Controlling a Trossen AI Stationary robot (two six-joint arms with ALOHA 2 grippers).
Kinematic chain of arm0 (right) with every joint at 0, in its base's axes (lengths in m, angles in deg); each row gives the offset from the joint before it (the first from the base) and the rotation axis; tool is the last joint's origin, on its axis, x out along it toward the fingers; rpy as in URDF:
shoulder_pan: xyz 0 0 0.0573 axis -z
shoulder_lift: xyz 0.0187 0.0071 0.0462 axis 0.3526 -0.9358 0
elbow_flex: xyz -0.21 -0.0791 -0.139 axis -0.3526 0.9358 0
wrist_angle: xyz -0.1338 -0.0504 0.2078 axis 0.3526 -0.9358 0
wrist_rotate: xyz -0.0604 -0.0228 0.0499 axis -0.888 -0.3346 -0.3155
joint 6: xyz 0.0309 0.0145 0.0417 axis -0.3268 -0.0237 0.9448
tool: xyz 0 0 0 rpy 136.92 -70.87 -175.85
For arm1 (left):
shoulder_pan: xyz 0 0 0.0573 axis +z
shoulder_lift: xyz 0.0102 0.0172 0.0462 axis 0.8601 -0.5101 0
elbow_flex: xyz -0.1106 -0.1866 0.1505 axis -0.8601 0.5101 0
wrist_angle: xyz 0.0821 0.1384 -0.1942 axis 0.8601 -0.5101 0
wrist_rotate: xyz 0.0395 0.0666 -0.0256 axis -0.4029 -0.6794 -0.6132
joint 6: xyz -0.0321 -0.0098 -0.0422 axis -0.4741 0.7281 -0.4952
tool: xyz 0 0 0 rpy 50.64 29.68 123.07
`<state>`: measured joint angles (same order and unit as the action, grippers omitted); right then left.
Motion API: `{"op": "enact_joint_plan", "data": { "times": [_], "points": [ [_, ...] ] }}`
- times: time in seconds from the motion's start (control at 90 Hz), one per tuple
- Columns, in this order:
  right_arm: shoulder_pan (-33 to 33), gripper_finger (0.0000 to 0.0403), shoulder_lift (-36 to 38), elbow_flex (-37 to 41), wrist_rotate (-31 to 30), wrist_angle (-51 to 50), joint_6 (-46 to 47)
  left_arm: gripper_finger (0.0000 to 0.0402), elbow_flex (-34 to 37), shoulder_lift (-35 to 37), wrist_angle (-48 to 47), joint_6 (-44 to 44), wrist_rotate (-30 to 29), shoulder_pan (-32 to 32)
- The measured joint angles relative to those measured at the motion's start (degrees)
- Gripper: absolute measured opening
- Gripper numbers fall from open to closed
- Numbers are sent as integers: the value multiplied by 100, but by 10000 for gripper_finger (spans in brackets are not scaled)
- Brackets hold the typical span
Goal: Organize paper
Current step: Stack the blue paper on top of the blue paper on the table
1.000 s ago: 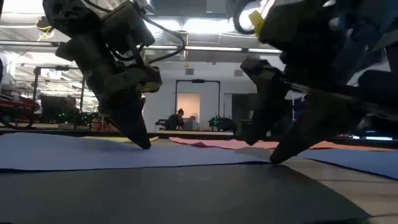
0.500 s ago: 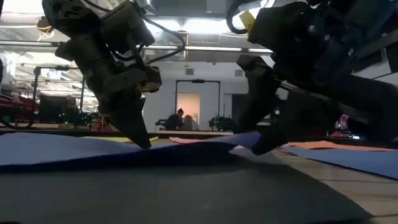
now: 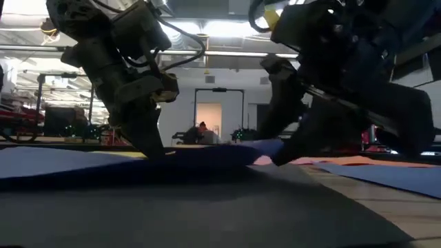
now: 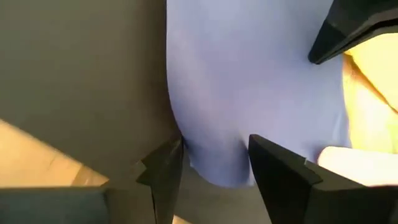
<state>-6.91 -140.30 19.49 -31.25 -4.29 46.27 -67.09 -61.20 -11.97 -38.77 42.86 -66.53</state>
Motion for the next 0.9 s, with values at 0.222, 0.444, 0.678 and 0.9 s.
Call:
{"op": "enact_joint_plan", "data": {
  "times": [0.222, 0.444, 0.678, 0.9],
  "points": [
    [-156, 172, 10, -237, -180, -158, -130, 0, 0, 0, 0, 17, 8, 2],
    [-83, 172, -40, -219, -191, -261, 21, 0, 0, 0, 0, 20, 22, 2],
    [-43, 166, -139, -84, -424, -261, 49, 0, 0, 0, 0, 22, 24, 2],
    [-52, 44, -139, -82, -700, -287, 21, 0, 17, 11, 110, 66, 22, -11]
  ]
}}
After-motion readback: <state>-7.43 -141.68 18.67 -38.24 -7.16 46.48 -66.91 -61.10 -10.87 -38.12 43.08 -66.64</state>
